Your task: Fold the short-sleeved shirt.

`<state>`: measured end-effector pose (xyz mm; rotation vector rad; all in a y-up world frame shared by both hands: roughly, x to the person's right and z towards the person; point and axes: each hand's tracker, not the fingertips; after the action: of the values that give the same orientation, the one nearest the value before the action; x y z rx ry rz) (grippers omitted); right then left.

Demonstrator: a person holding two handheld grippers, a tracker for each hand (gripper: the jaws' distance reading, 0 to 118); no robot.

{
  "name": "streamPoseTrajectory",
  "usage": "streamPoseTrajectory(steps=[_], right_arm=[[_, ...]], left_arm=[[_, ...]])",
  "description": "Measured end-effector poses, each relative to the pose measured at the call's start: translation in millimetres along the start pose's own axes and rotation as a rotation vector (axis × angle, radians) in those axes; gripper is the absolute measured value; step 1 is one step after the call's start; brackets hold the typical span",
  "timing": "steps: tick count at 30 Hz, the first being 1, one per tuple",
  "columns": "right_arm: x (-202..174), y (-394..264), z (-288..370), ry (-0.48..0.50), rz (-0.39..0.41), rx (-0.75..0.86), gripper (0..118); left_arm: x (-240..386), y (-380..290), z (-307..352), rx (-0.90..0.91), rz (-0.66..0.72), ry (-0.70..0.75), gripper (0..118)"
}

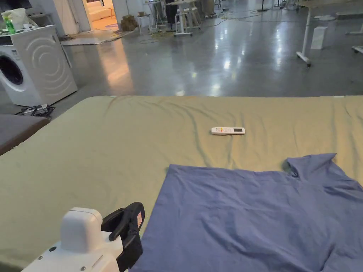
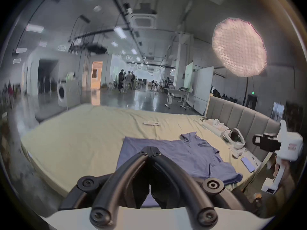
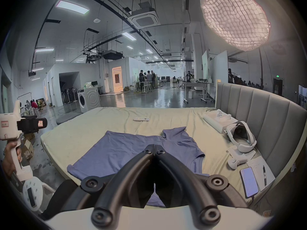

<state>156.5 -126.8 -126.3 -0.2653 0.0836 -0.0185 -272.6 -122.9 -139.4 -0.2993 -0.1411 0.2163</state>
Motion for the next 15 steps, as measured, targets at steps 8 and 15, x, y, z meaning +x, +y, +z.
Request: streamPoseTrajectory(steps=[8, 15], right_arm=[[6, -25, -17, 0.044, -0.087, -0.108, 0], [0, -37, -25, 0.047, -0.063, -0.171, 0]], left_arm=[[-76, -55, -50, -0.301, 0.020, 0.116, 66], [-109, -103, -101, -0.490, 0.049, 0.129, 93]])
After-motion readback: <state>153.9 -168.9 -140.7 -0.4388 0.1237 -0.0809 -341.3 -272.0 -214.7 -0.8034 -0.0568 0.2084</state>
